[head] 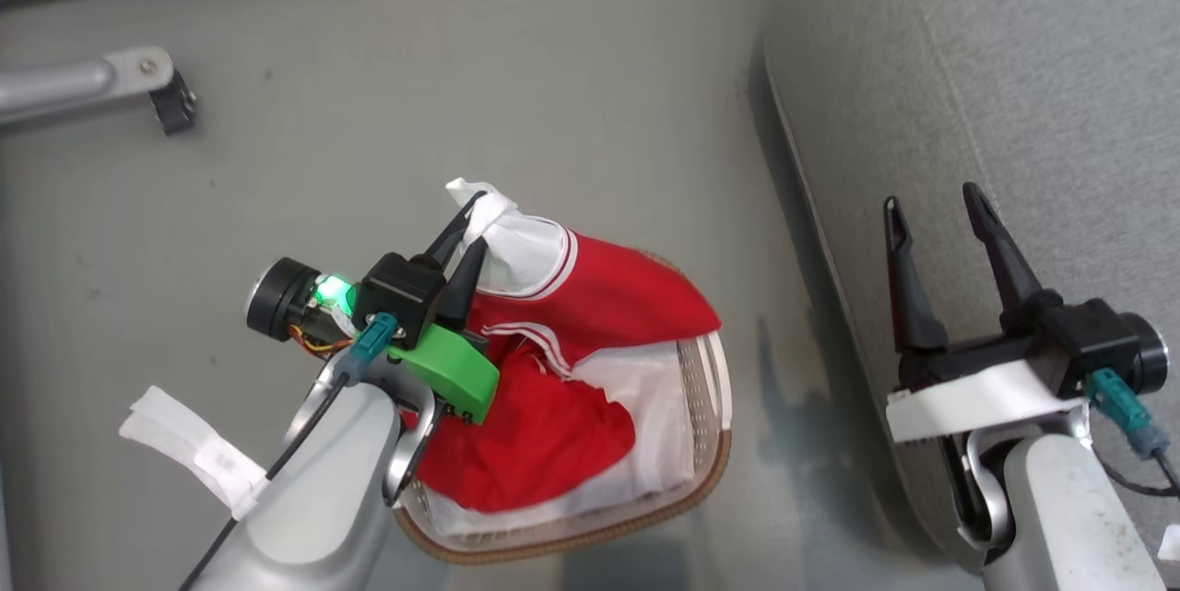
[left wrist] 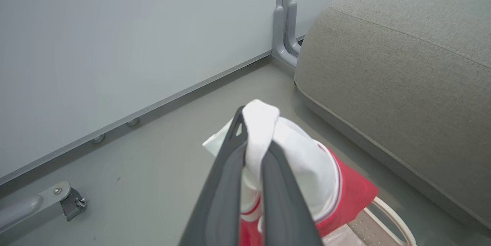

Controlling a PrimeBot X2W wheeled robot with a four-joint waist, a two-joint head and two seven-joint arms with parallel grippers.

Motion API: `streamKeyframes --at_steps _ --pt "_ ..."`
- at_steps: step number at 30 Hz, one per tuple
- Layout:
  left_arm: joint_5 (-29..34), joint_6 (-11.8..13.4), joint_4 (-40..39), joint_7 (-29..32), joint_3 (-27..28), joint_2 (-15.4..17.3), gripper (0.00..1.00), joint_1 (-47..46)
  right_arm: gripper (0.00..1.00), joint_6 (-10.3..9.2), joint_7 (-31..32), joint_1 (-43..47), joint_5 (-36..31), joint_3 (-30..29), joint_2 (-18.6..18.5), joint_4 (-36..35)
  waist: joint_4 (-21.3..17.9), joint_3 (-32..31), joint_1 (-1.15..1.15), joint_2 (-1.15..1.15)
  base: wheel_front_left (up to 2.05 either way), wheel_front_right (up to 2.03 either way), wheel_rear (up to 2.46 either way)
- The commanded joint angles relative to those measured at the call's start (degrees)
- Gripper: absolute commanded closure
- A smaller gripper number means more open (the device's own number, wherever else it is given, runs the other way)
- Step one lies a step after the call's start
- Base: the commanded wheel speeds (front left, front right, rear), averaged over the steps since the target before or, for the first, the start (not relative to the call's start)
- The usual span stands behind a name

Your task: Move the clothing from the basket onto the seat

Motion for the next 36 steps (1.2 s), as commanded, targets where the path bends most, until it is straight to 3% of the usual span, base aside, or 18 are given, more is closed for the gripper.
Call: streamKeyframes --at_steps 1,7,18,24,36 --pt "0.8 -0.3 -1.0 0.4 -0.2 0.9 1.0 0.2 0.0 -0.04 -0.3 1.5 -0.4 0.3 -0.2 0.3 1.4 -9.1 0.0 0.0 0.0 0.0 0.0" --pt "1.2 -1.4 -6.1 4.4 -0.8 4.6 1.0 -4.6 0.0 -0.04 -0.3 4.6 -0.9 2.2 -0.2 1.1 1.2 -15.0 0.0 0.0 0.0 0.0 0.0" --pt "0.3 -2.5 -11.9 11.6 -0.5 9.7 1.0 -15.6 0.0 -0.04 -0.3 5.6 -1.6 4.9 -0.2 1.6 0.6 -17.8 0.0 0.0 0.0 0.0 0.0" --pt "-0.6 -2.4 -12.5 14.2 0.5 9.9 1.0 -19.8 0.0 -0.05 -0.3 3.7 -2.0 7.3 -0.2 1.4 0.2 -17.8 0.0 0.0 0.0 0.0 0.0" --pt "-1.1 -2.3 -10.5 15.8 -1.8 6.6 1.0 -24.8 0.0 -0.04 -0.3 -1.7 -2.5 16.4 -0.2 2.7 0.7 -18.5 0.0 0.0 0.0 0.0 0.0"
